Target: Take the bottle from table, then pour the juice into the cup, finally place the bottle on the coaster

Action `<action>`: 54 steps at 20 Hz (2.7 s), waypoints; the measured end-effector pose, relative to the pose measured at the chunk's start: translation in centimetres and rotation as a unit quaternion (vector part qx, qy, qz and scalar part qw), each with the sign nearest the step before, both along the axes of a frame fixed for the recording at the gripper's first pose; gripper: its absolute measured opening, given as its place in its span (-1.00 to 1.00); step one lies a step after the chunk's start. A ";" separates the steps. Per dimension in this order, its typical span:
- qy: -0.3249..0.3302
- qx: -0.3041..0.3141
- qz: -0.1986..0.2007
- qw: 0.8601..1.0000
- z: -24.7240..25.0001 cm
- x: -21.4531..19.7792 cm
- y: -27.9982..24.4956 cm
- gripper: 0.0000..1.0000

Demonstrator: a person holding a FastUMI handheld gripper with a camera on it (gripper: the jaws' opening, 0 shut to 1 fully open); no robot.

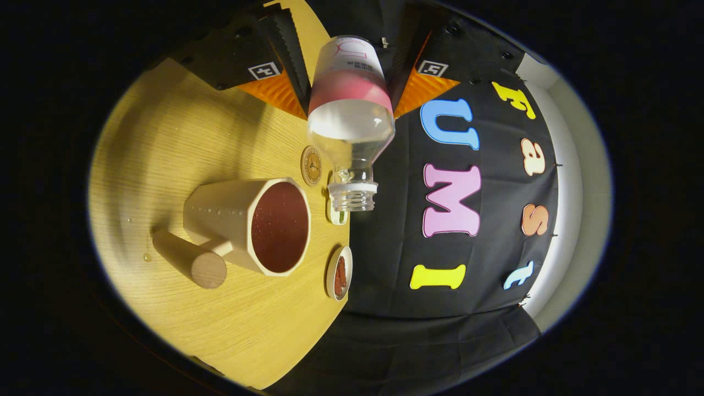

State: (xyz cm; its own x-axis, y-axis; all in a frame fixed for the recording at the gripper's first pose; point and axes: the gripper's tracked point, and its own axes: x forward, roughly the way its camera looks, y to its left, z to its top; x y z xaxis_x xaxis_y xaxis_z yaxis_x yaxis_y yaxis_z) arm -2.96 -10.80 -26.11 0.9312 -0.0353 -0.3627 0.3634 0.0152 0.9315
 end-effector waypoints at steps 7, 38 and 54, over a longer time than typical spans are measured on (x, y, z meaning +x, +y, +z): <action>-0.005 0.027 -0.002 1.000 -0.7 -0.2 -0.9 0.49; -0.022 0.211 -0.057 0.976 -0.2 -0.1 -2.4 0.49; -0.015 0.321 -0.077 0.944 1.0 0.5 -3.1 0.49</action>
State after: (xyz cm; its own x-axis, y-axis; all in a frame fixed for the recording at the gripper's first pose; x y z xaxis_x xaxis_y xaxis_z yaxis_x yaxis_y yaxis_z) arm -2.41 -13.87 -25.09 0.9431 0.0462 -0.3291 0.2883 -0.6063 0.7411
